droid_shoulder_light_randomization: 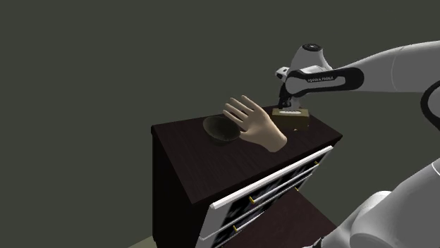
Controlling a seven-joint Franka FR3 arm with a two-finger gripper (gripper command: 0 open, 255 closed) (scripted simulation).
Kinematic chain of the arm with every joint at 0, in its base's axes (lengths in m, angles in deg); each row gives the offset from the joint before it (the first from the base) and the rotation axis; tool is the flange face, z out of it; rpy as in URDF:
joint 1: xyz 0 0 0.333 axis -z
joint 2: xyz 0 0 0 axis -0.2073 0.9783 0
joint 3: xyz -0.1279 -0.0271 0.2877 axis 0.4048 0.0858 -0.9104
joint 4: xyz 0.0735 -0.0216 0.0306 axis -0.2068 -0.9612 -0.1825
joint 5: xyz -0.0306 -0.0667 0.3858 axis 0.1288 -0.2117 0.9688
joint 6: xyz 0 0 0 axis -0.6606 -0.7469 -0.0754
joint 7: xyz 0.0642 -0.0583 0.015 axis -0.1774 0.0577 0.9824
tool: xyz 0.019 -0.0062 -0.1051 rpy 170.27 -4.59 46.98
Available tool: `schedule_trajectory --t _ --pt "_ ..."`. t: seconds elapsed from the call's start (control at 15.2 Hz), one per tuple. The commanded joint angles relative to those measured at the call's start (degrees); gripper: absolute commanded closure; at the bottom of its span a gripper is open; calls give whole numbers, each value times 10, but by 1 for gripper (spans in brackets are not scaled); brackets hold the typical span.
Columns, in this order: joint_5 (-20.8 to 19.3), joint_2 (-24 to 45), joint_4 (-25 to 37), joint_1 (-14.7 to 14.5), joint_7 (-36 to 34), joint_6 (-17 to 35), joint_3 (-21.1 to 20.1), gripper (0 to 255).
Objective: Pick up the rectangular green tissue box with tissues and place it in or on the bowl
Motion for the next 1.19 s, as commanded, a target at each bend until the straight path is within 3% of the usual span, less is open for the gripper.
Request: schedule_trajectory --t 0.0,0.99,1.12 --pt "2 -5 11 -1 5 -16 -1 255" --pt "17 -27 100 -7 33 -123 -8 255" --pt "9 -31 102 -19 5 -137 -25 255"
